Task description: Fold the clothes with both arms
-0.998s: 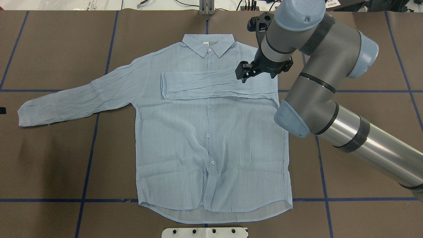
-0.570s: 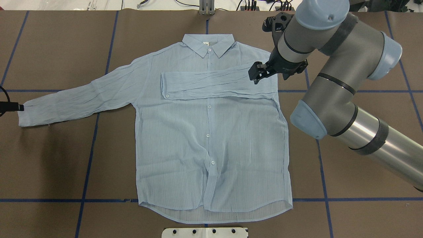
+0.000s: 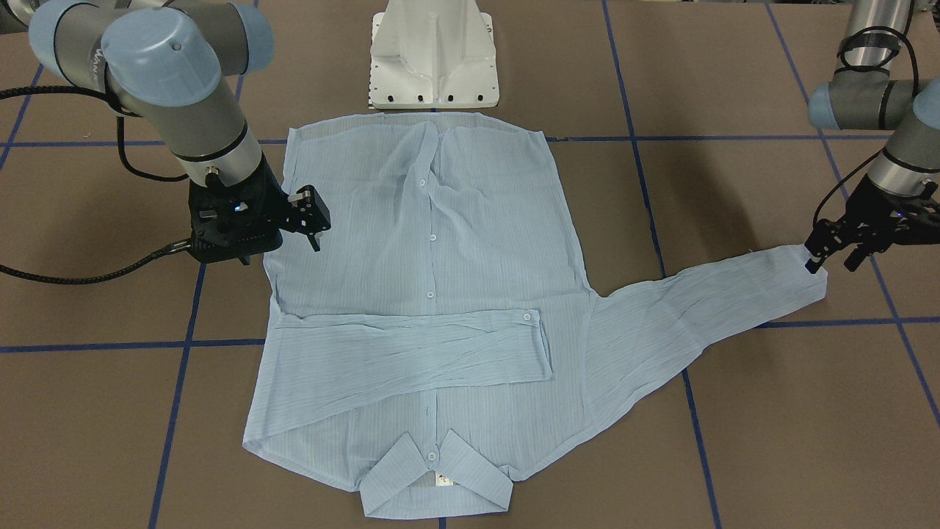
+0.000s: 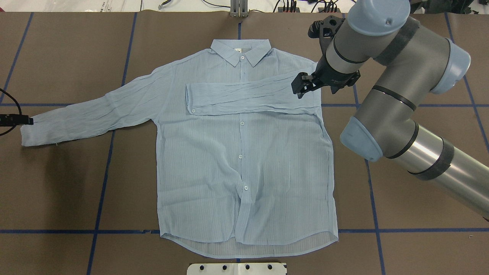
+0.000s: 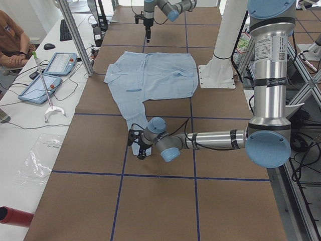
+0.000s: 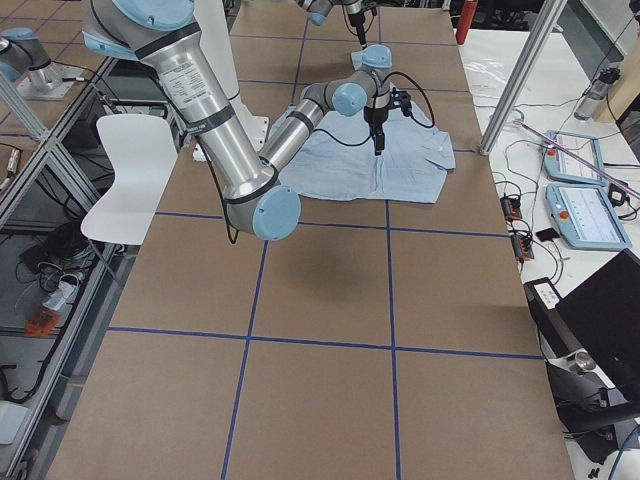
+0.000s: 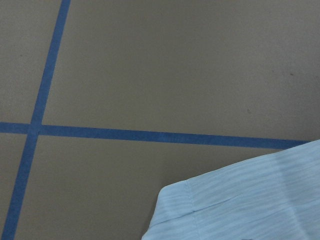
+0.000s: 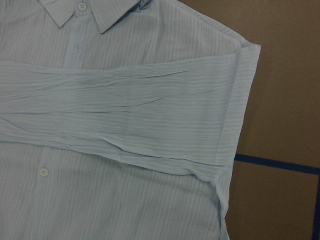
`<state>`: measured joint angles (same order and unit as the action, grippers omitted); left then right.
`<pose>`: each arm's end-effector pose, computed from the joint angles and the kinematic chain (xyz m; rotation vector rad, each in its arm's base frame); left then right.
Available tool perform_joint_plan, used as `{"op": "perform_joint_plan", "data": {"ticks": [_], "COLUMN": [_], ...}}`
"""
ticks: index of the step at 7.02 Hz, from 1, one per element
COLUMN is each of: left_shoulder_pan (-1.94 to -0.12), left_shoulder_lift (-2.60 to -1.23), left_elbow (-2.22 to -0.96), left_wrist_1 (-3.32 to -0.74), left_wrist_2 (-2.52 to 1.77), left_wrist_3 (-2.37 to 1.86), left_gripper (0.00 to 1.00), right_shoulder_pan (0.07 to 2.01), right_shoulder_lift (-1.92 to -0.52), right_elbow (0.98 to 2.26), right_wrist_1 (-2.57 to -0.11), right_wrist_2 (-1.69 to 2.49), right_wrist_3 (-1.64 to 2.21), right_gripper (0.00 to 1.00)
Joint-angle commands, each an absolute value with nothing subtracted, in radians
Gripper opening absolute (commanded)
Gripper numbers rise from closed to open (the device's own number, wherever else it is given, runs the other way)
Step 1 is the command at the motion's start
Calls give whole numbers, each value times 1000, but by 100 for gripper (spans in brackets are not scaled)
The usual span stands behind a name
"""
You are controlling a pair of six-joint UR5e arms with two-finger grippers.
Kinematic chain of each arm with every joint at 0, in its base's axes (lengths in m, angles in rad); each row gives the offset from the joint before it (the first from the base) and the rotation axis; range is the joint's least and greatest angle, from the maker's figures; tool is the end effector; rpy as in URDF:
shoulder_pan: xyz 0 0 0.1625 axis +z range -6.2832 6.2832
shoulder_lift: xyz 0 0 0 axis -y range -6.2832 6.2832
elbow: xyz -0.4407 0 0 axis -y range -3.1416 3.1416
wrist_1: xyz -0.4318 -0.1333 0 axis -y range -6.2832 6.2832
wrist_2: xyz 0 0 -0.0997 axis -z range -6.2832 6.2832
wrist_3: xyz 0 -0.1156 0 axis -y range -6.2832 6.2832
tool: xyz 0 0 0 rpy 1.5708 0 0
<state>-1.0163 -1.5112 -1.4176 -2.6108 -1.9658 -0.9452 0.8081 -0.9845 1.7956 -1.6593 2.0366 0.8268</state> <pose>0.2098 -0.5074 0.6925 0.3439 0.8291 -0.2009 -0.4139 -0.5510 0.2281 0.1789 -0.8174 -0.1079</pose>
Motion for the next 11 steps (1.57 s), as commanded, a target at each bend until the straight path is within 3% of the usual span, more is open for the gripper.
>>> {"op": "perform_joint_plan", "data": {"ticks": [1,6,11], "left_shoulder_pan": [-1009,-993,-986], "left_shoulder_lift": [-1519,-1526,-1526], "left_elbow": [-1402,-1373,-1367], "left_wrist_1": [-2611,-2609,-2612], "left_wrist_2": [-1960,-1944,-1945], "left_wrist_3": [-945,-948,-943], "left_gripper": [76,71,51], "right_shoulder_pan": [805,804,804], "right_shoulder_lift": [-986,-988,-986], "right_elbow": [1796,1795,1793], "right_wrist_1": [-1657,-1657,-1657], "right_wrist_2": [2036,2031,2031], "right_wrist_3": [828,828,828], "right_gripper": [100,100,100]}}
